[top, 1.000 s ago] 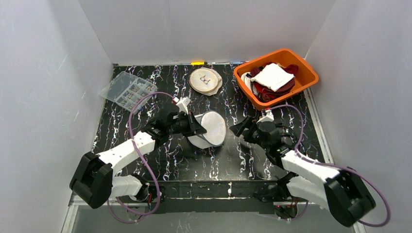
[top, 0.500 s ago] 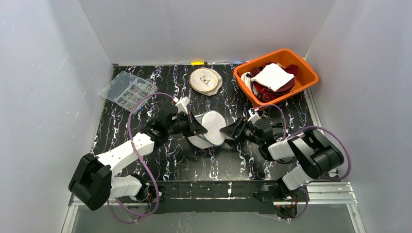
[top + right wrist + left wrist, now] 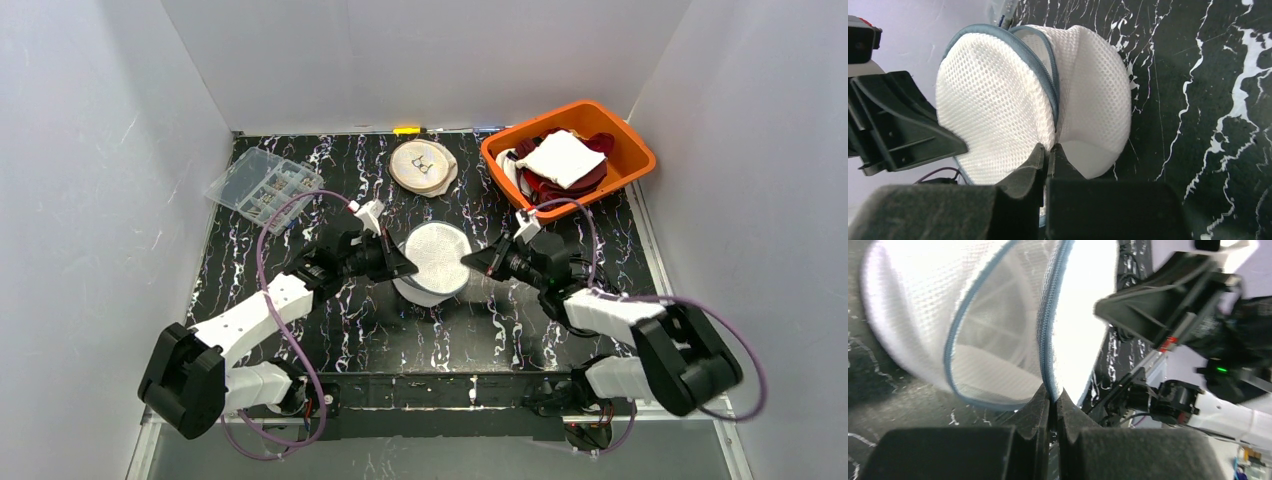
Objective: Unzip the laundry bag and remove the bra
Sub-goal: Close the laundry bag at the center of the board.
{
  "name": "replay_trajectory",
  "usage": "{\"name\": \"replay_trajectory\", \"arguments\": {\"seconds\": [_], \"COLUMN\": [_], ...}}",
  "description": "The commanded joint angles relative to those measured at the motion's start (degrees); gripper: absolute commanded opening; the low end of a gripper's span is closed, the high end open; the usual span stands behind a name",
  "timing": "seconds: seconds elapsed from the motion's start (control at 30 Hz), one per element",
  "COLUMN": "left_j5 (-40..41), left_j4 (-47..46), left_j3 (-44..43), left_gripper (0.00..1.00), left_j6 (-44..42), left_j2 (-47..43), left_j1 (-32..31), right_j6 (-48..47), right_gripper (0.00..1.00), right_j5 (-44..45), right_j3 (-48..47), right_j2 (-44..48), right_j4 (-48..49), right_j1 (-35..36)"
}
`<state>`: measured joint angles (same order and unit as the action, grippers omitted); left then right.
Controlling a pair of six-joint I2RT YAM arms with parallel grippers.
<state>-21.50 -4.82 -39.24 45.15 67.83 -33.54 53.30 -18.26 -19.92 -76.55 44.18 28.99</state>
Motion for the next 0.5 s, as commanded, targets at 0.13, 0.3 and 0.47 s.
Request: {"name": "replay_trajectory", "arguments": {"seconds": [0.13,0.3,0.47], "left_j5": [13.2,15.1,17.0], "left_j4": [13.0,10.6,7.2], "left_j3": [-4.3,-4.9,-5.9], "left_gripper": [0.00,0.00,0.00], "left_j6": [-6.5,-5.9,-5.7], "left_j2": [-0.7,5.4,13.5], "left_j1": [0.1,0.0,0.0], "right_j6": [-13.8,-13.1,-11.7], "right_gripper": [0.01,0.01,0.01], "right_j5": [9.3,12.3,15.0], "right_j3": [-10.6,-11.1,-10.1], "right_j2": [12.7,10.3,6.8], "right_j4": [-46.4,-49.1,-45.2], "right_j1": [0.4,2.6,4.3]}}
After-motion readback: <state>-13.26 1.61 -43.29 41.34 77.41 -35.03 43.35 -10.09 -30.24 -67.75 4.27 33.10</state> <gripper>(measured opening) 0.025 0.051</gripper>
